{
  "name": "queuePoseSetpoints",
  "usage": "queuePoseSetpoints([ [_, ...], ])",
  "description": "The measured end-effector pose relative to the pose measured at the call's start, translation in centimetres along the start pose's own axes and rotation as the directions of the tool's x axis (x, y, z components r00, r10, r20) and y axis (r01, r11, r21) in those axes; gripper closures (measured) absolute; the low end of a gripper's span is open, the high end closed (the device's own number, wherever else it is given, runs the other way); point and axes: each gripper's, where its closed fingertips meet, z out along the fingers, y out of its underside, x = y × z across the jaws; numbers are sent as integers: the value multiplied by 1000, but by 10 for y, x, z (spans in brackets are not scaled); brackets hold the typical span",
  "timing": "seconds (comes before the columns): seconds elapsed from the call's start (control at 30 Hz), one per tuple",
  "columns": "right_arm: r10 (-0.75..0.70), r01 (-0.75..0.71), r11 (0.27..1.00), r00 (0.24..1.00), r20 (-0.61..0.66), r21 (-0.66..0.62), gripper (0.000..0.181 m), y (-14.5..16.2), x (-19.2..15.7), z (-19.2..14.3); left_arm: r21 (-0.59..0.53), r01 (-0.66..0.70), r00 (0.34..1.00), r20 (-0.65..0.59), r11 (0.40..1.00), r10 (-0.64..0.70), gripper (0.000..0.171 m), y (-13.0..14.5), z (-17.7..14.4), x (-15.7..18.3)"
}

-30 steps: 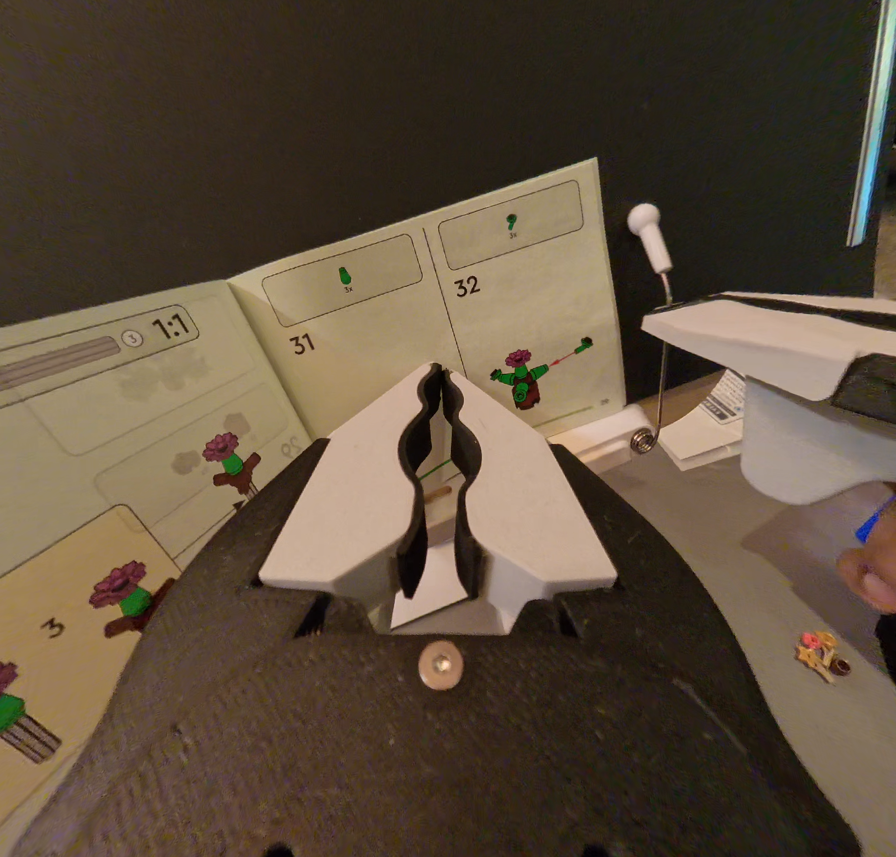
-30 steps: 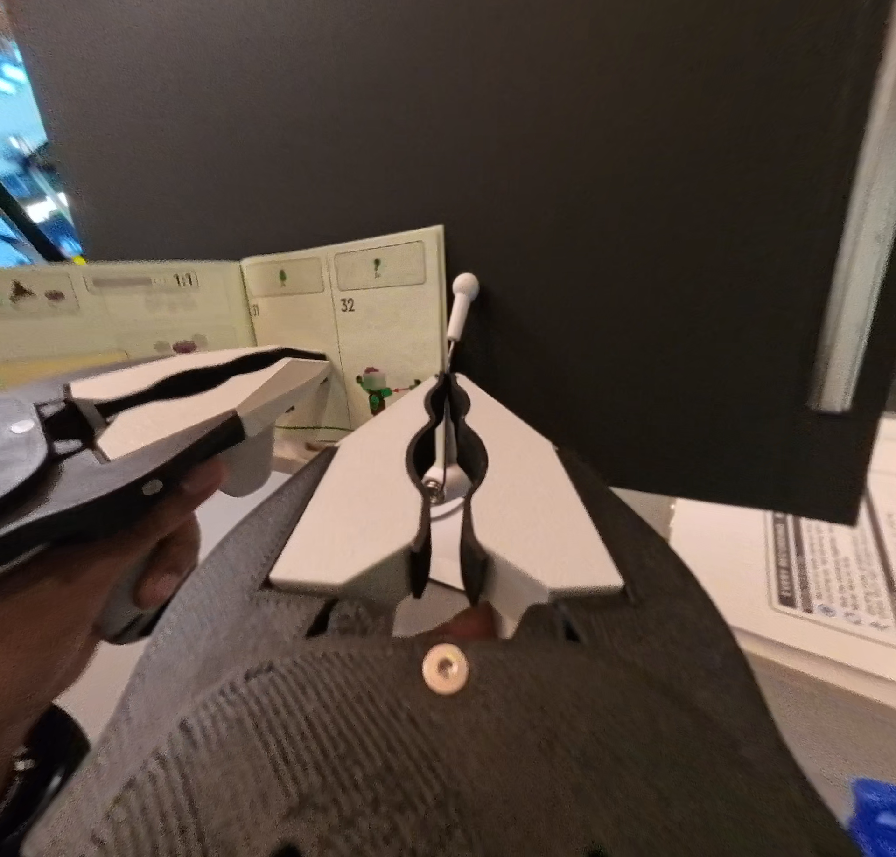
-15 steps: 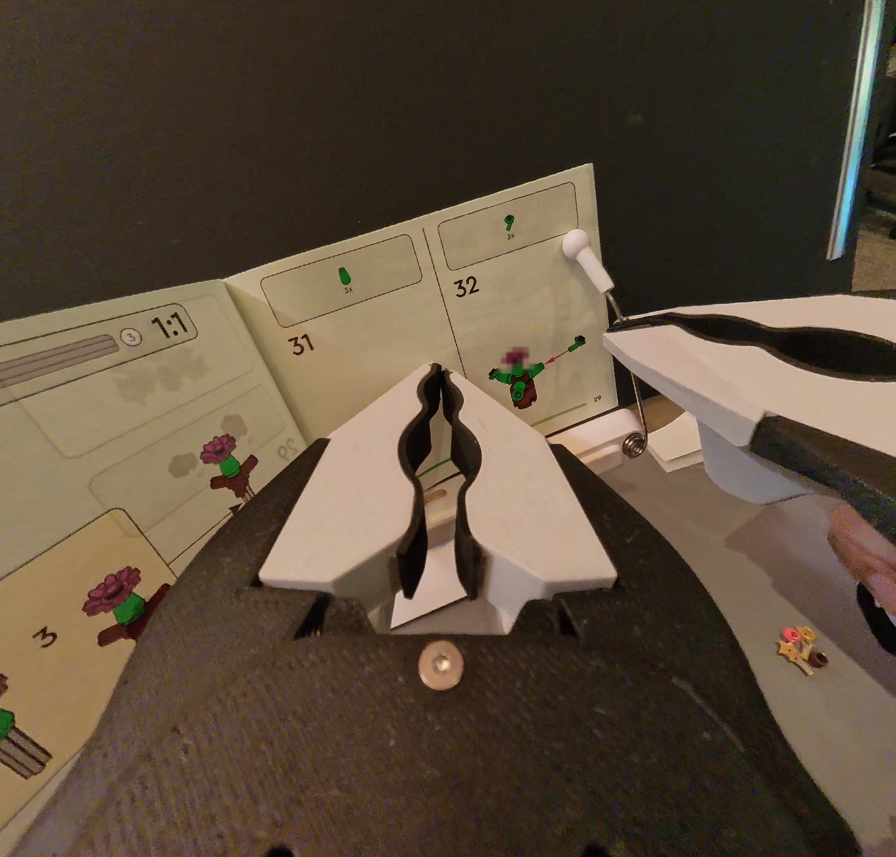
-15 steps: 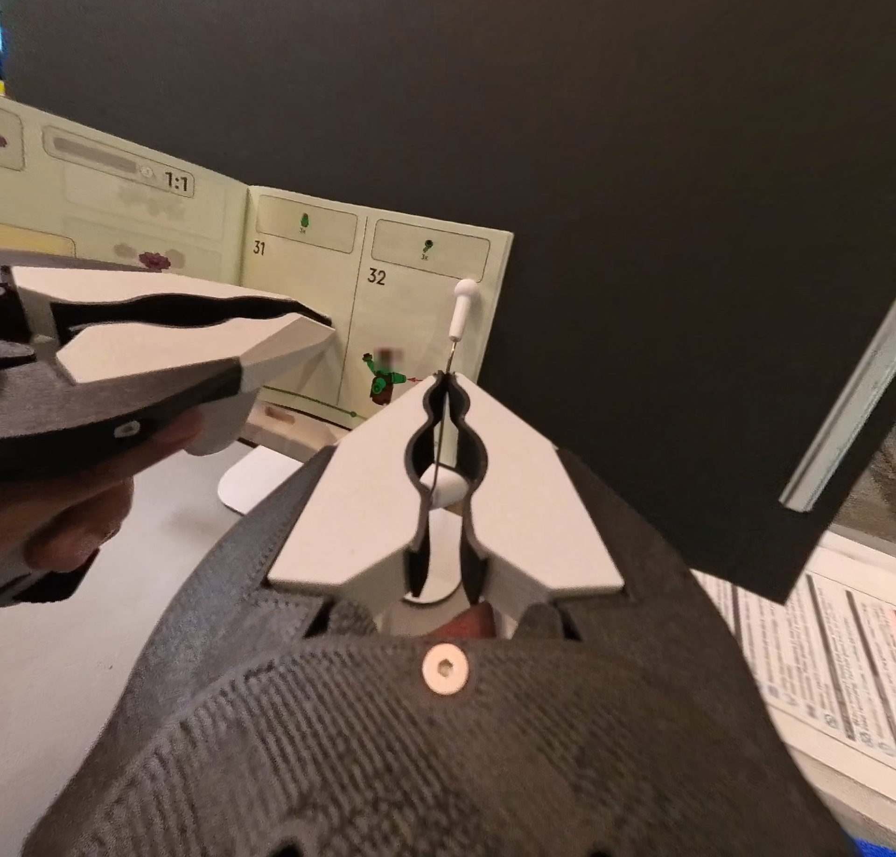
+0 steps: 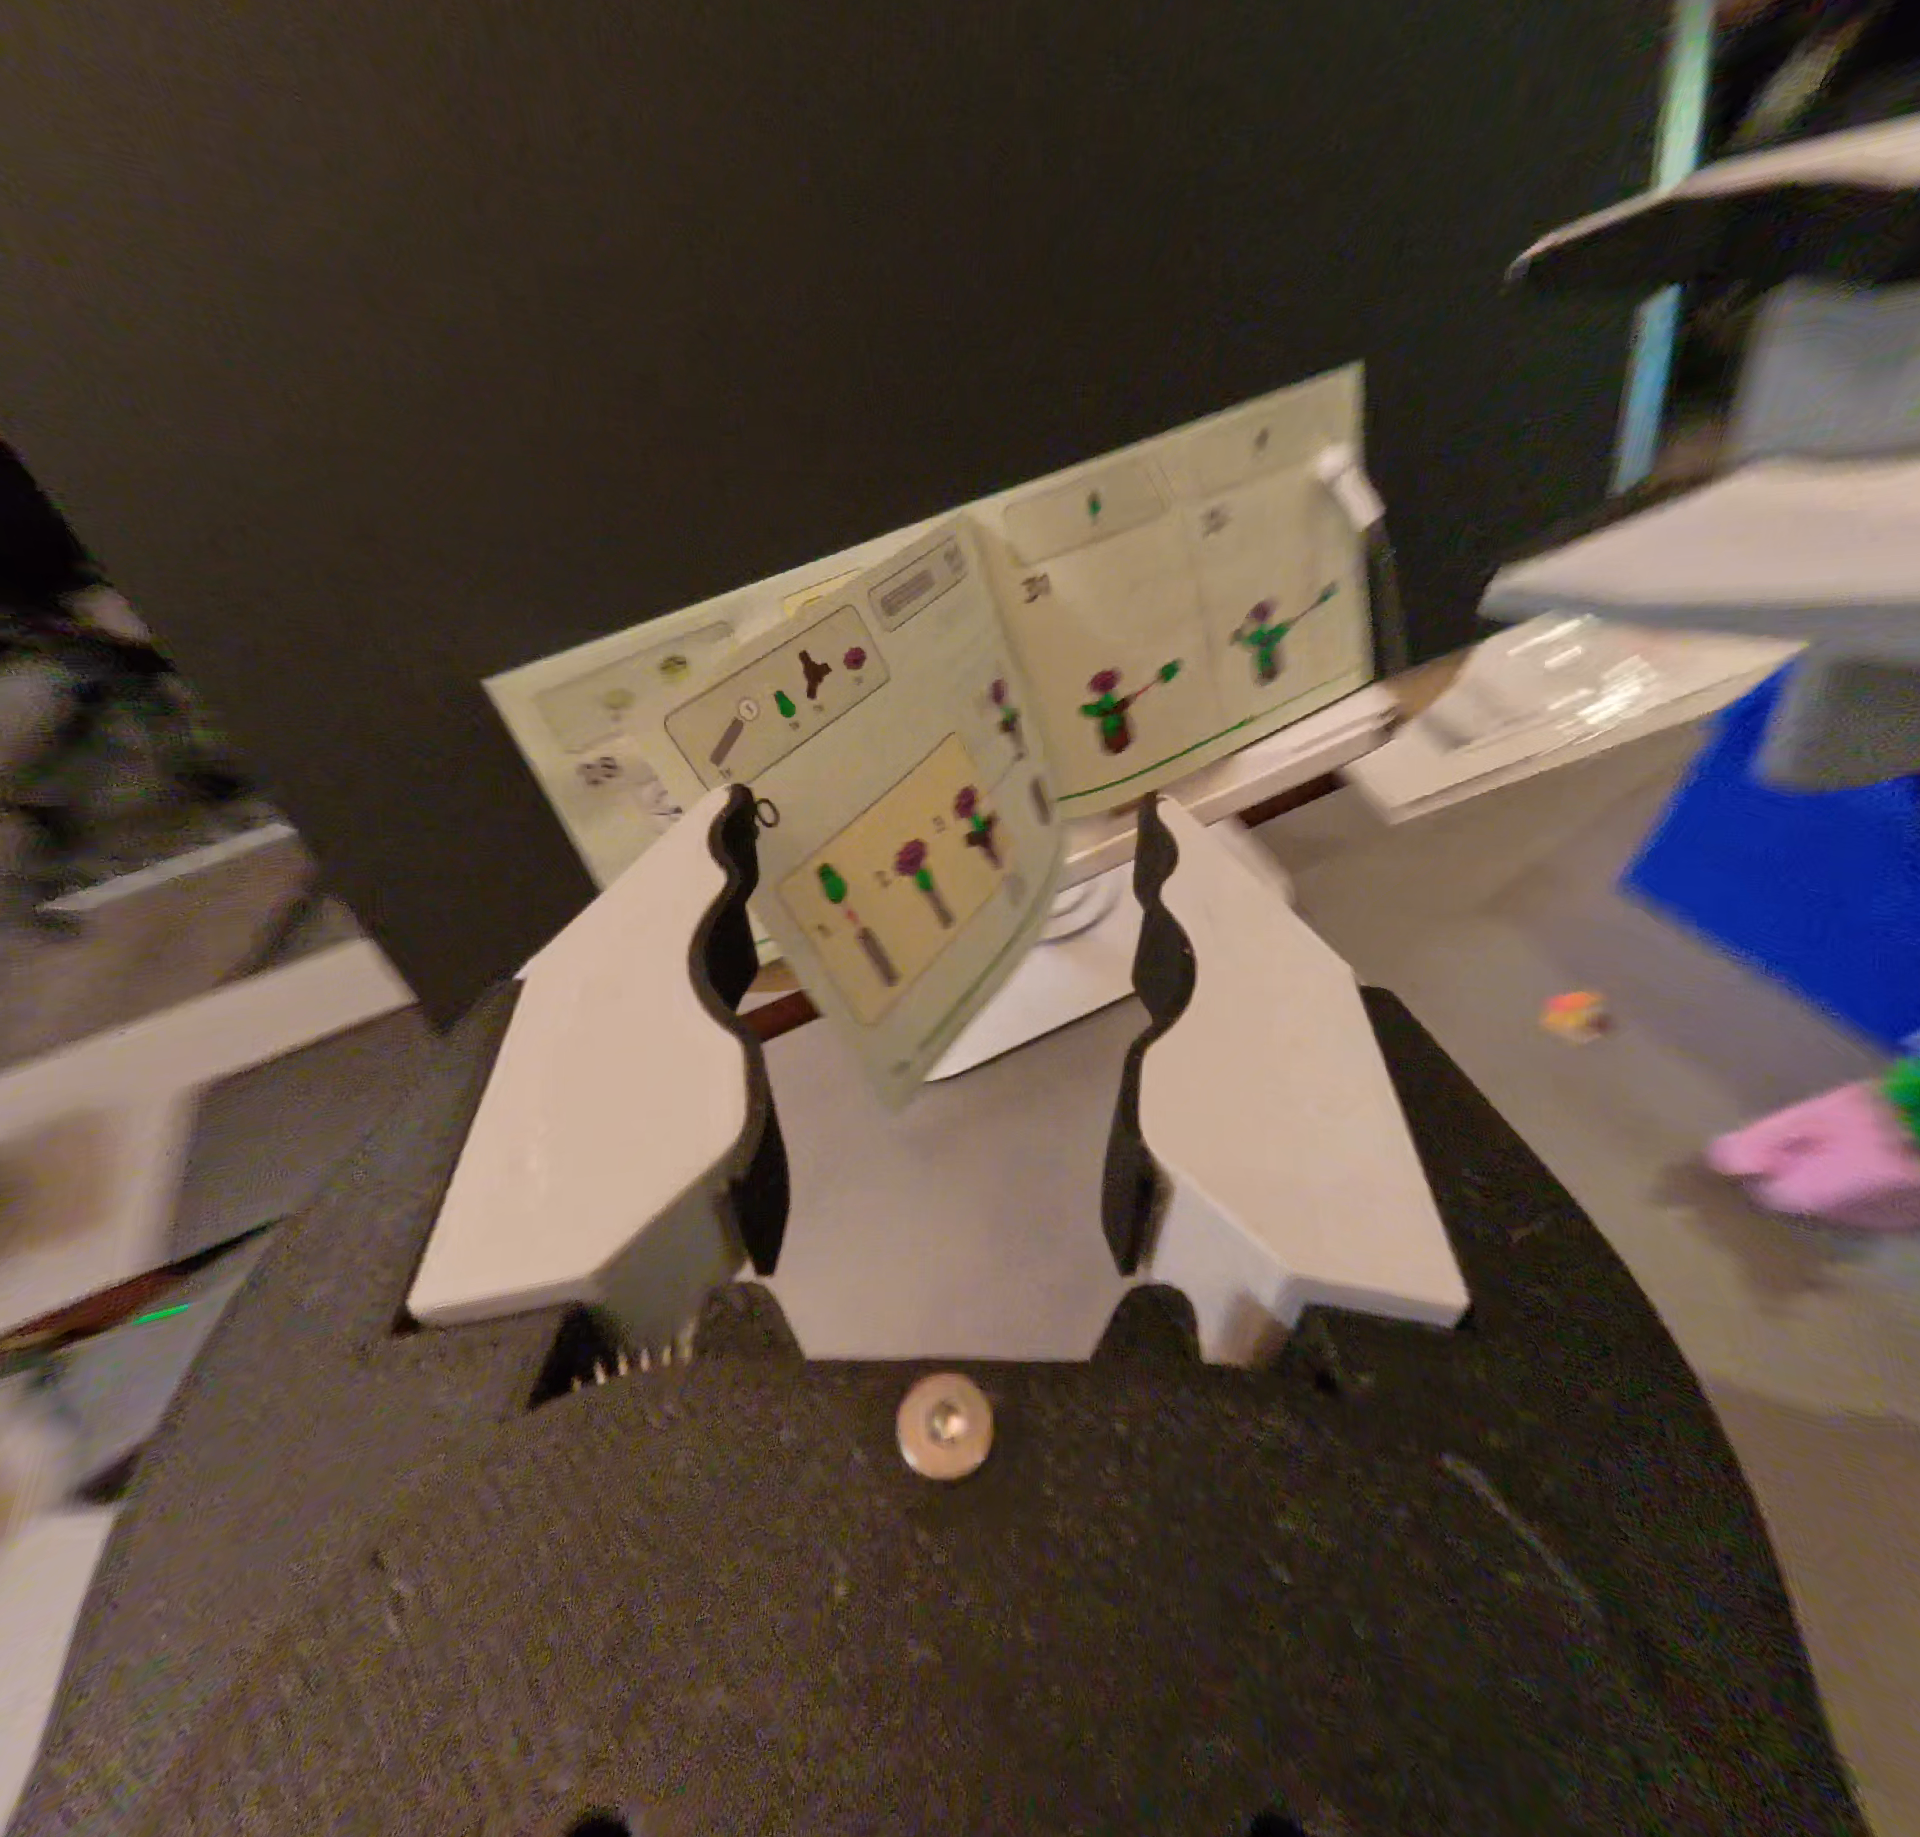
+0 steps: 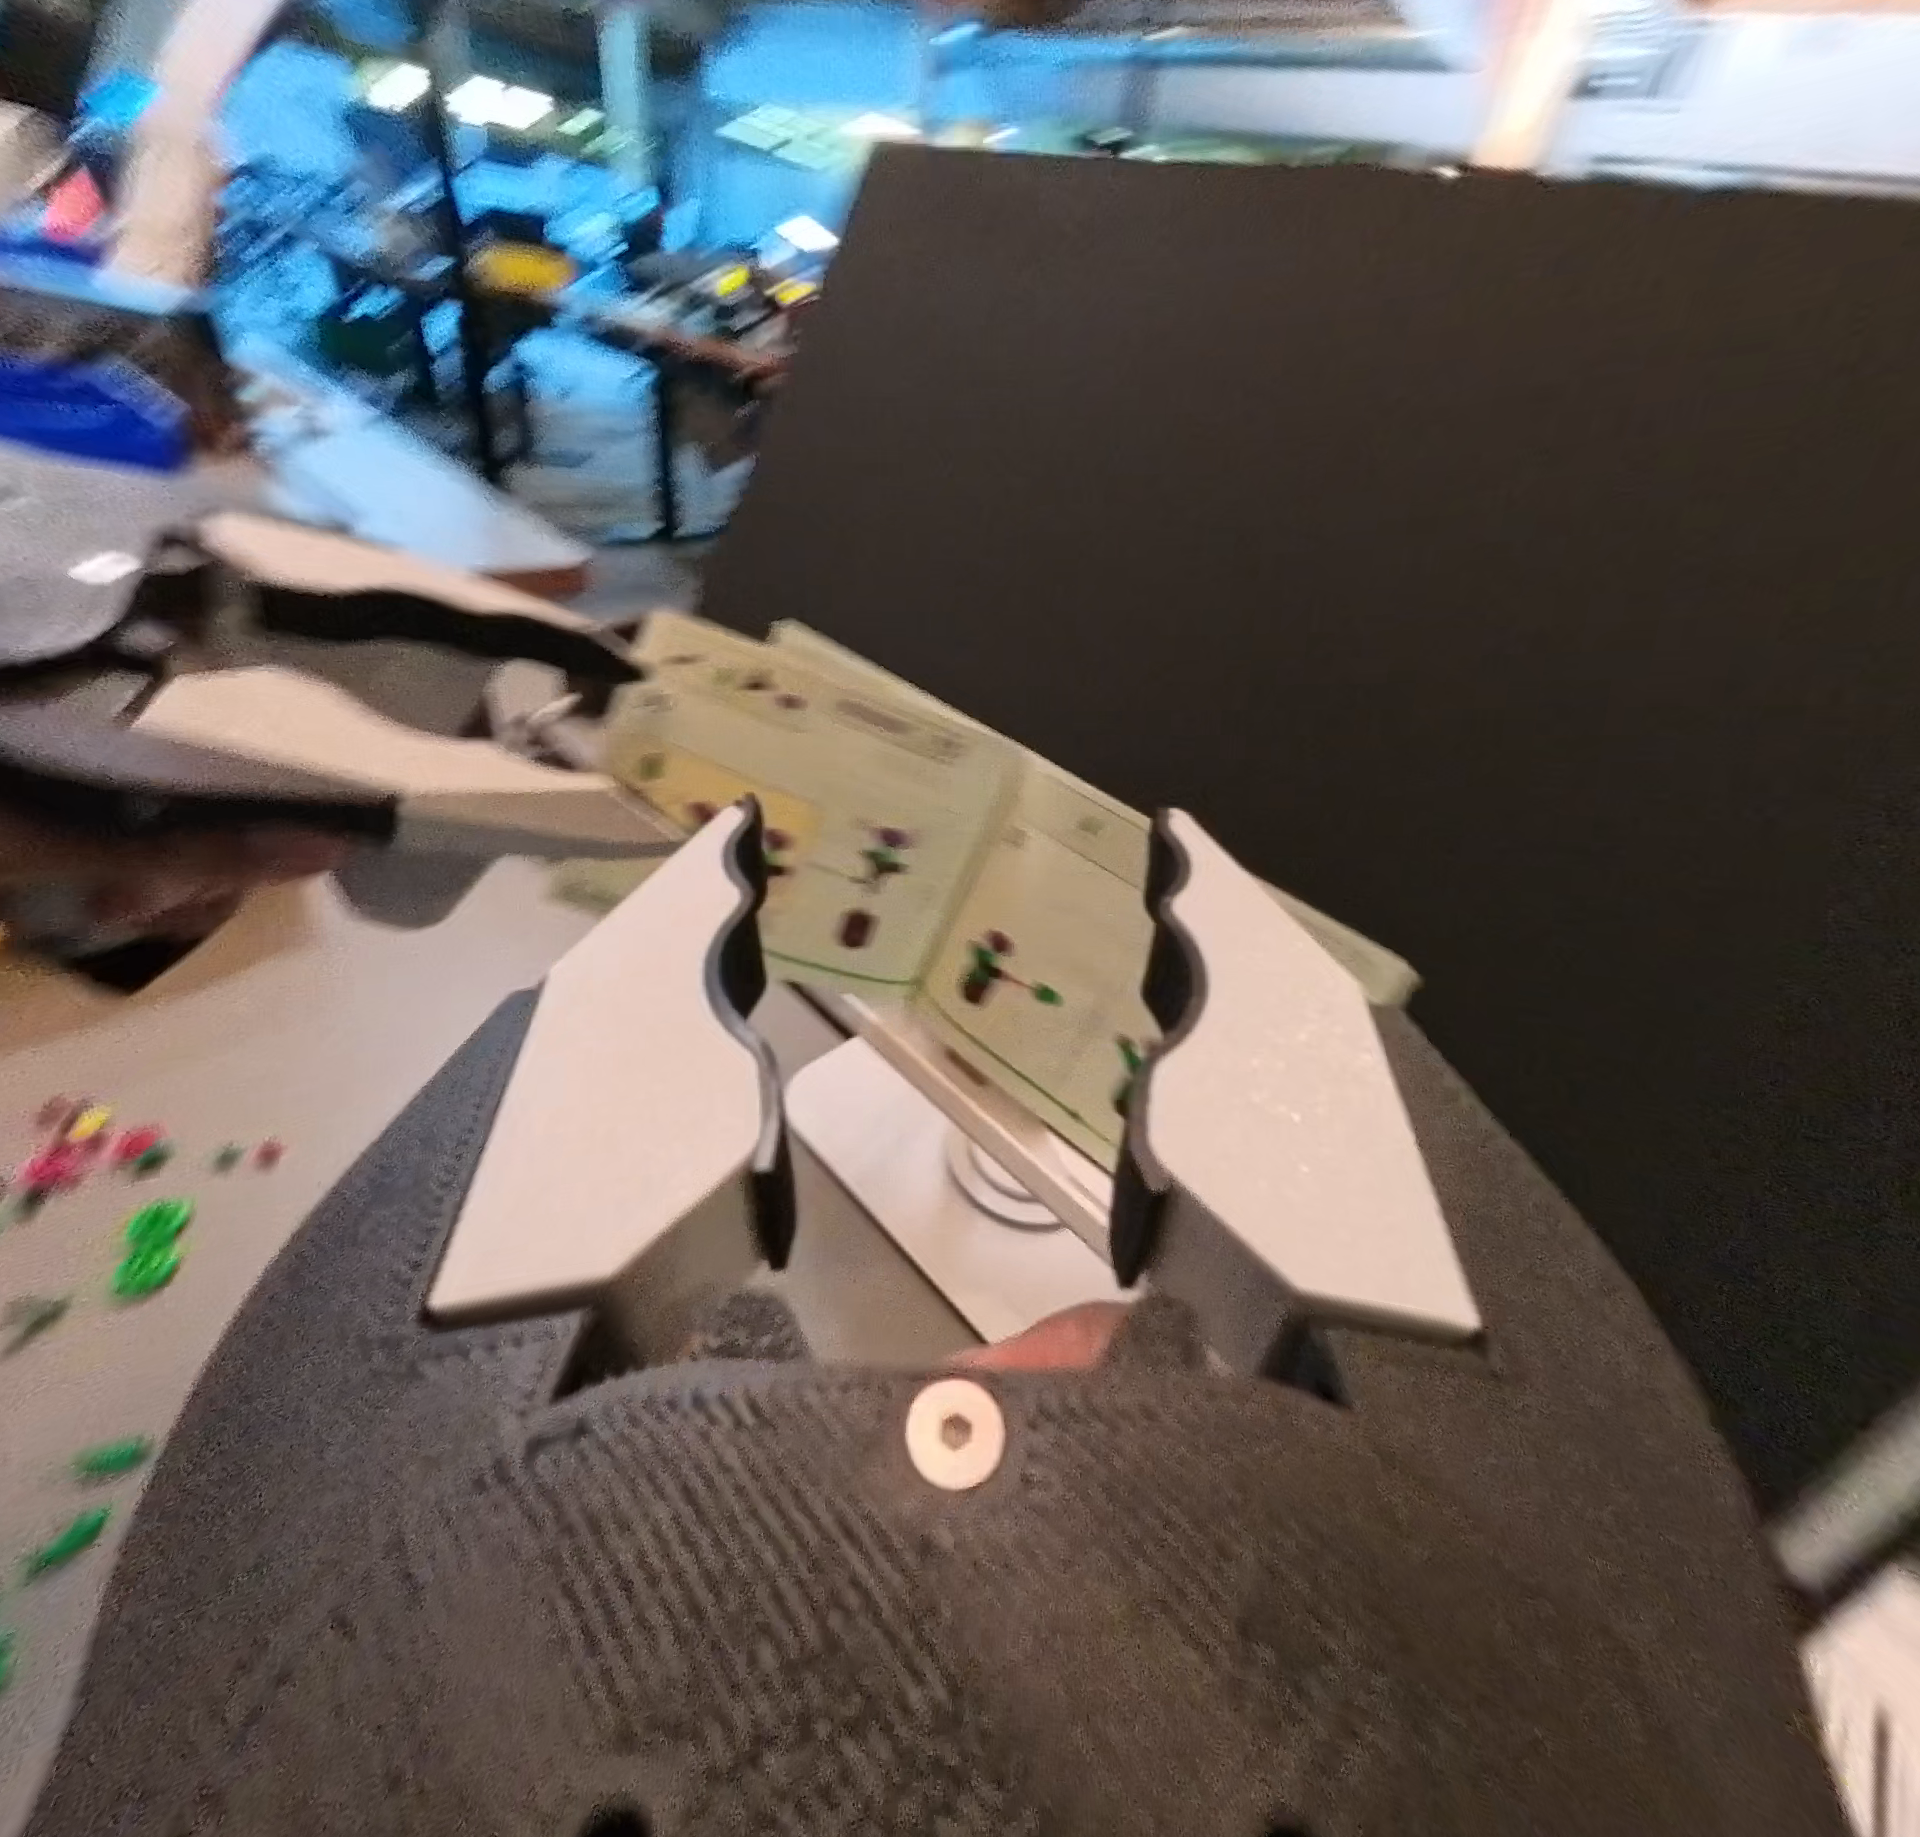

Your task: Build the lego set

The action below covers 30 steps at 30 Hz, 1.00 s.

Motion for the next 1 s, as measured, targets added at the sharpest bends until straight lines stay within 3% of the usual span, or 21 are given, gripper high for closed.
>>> queuePoseSetpoints([
  [0.07, -124, 126, 992, 989, 76, -25, 108, -16, -14, 18, 44, 168, 976, -149, 985, -160, 93, -3, 0, 4],
  [0.2, -385, 417, 902, 894, 228, -114, 106, -29, -24, 68, 6, 241, 969, 52, 970, -241, 83, 20, 12, -43],
  [0.33, -373, 552, 818, 723, 582, -161, 98, -15, -61, 96, -21, 340, 937, -77, 940, -340, 85, 32, 20, -39],
  [0.37, -346, 568, 803, 690, 636, -181, 98, -11, -64, 101, -18, 346, 933, -102, 938, -346, 93, 33, 21, -39],
  [0.43, -271, 598, 767, 630, 728, -232, 104, -2, -66, 105, 22, 344, 921, -204, 939, -333, 138, 26, 20, -31],
  [0.53, -129, 619, 724, 556, 821, -305, 113, 11, -67, 99, 54, 364, 887, -327, 930, -328, 168, 19, 20, -19],
  [0.57, -116, 628, 712, 547, 829, -314, 120, 13, -64, 99, 55, 362, 881, -347, 930, -322, 170, 20, 22, -16],
  [0.63, -135, 666, 674, 536, 833, -320, 176, 20, -55, 98, 67, 392, 878, -324, 918, -352, 162, 23, 28, -25],
  [0.77, -170, 669, 643, 599, 783, -372, 181, 32, -33, 96, 118, 568, 787, -367, 815, -495, 143, 18, 30, -48],
  [0.83, -203, 627, 688, 648, 734, -364, 181, 29, -26, 99, 154, 610, 741, -460, 777, -490, 168, 8, 23, -47],
  [0.87, -226, 603, 726, 663, 714, -330, 181, 23, -26, 102, 170, 612, 726, -507, 772, -464, 171, 3, 19, -42],
  [0.9, -244, 583, 760, 665, 706, -287, 169, 17, -31, 104, 178, 625, 717, -518, 760, -467, 171, -2, 18, -41],
  [0.93, -258, 574, 777, 664, 702, -257, 141, 14, -35, 105, 180, 627, 720, -505, 758, -476, 171, -4, 19, -41],
  [1.0, -255, 606, 749, 637, 727, -268, 104, 19, -41, 106, 175, 578, 757, -480, 797, -443, 171, -3, 23, -34],
])
